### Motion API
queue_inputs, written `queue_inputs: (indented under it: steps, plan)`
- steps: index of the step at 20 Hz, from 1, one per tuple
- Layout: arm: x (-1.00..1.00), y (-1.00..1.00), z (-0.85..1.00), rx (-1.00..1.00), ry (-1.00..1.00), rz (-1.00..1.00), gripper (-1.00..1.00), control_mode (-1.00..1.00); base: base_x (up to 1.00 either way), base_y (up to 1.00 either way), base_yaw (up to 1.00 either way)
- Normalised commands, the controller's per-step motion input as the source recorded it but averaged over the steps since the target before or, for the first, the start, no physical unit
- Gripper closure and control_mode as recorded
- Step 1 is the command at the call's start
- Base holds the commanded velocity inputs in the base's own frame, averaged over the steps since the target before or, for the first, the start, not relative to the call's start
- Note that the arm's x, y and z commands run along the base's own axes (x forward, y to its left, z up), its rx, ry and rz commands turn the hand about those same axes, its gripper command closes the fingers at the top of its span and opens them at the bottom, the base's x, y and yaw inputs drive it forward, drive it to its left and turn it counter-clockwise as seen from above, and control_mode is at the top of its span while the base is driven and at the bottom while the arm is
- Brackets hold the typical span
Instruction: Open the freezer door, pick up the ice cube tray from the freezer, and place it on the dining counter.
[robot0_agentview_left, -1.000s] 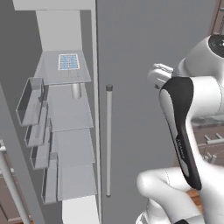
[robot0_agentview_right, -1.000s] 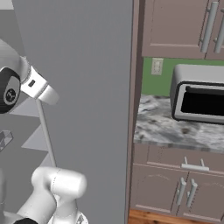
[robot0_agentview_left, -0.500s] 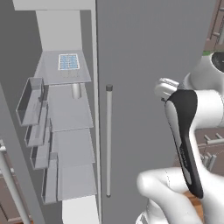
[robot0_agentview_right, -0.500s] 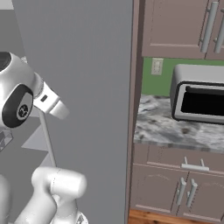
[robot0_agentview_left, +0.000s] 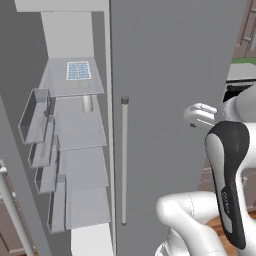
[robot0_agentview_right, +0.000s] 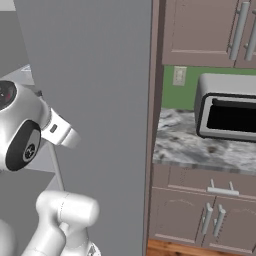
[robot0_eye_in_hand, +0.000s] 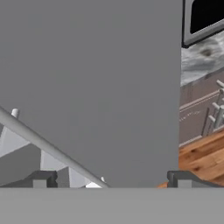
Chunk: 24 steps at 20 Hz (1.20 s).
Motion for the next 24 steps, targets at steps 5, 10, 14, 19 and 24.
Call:
queue_inputs:
  steps: [5, 10, 14, 19, 24]
  plan:
    - [-0.08, 0.0, 0.0, 0.0, 0.0, 0.03, -1.0, 1.0, -0.08, 0.03, 0.02]
    - [0.0, 0.0, 0.0, 0.0, 0.0, 0.0, -1.0, 1.0, -0.24, 0.32, 0.0]
    - [0.0, 0.0, 0.0, 0.0, 0.0, 0.0, -1.0, 1.0, -0.13, 0.54, 0.0]
    - [0.0, 0.0, 0.0, 0.0, 0.0, 0.0, -1.0, 1.0, -0.02, 0.56, 0.0]
    - [0.0, 0.0, 0.0, 0.0, 0.0, 0.0, -1.0, 1.0, 0.01, 0.59, 0.0]
